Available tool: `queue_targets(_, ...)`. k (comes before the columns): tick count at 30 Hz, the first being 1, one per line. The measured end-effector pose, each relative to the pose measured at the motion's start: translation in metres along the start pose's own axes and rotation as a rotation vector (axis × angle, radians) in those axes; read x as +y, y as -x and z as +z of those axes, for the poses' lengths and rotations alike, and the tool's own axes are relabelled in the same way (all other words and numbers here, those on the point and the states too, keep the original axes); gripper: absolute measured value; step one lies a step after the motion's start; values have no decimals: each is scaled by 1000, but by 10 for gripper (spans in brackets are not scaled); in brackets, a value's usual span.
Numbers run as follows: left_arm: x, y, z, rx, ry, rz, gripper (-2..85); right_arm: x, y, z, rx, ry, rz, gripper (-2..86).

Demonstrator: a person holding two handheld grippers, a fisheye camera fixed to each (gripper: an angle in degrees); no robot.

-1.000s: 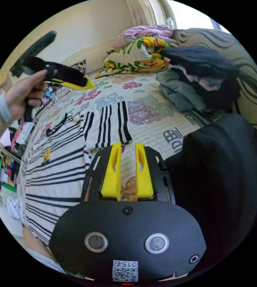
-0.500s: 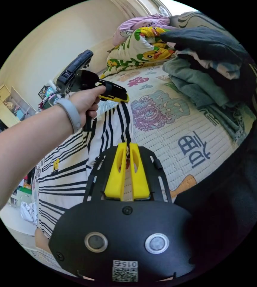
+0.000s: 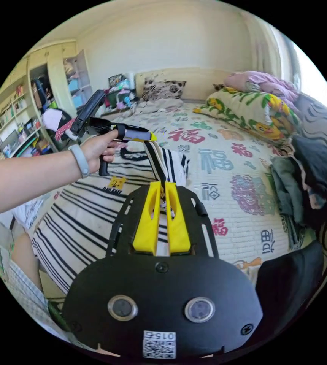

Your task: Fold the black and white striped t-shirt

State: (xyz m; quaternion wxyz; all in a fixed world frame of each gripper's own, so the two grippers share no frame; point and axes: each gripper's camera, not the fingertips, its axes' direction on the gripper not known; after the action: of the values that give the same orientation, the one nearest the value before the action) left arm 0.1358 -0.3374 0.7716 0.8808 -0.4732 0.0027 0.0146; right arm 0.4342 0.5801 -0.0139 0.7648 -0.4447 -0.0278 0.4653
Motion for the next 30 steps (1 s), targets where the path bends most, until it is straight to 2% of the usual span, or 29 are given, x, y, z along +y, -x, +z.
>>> queue_targets(2,22,26,-1,14,11,-78,11,1,19,16,-20,74,-51,30)
queue_targets(4,42,55,9,5,108,-177,37,3,35,34,-24,169,-98,50)
queue_targets(6,50,65,3,-12,80,-195,51,7,49,48,18,287,-115,66)
queue_targets(10,38,45,-5,-29,25,-73,55,10,47,37,42,242,-73,64)
queue_targets(14,19,11,21,28,90,59,55,-8,33,35,-94,126,2,46)
queue_targets(17,10,-5,49,-30,183,136,51,-23,35,63,-140,193,40,17)
queue_targets(21,12,-2,75,-184,346,181,29,-30,50,101,-197,384,11,-2)
queue_targets(25,16,-4,71,-273,337,229,24,-24,61,102,-218,372,-40,-3)
queue_targets(28,4,-18,72,-279,271,281,42,-27,52,98,-243,321,32,2)
queue_targets(30,-12,-26,82,-235,233,292,55,-32,36,92,-191,237,156,15)
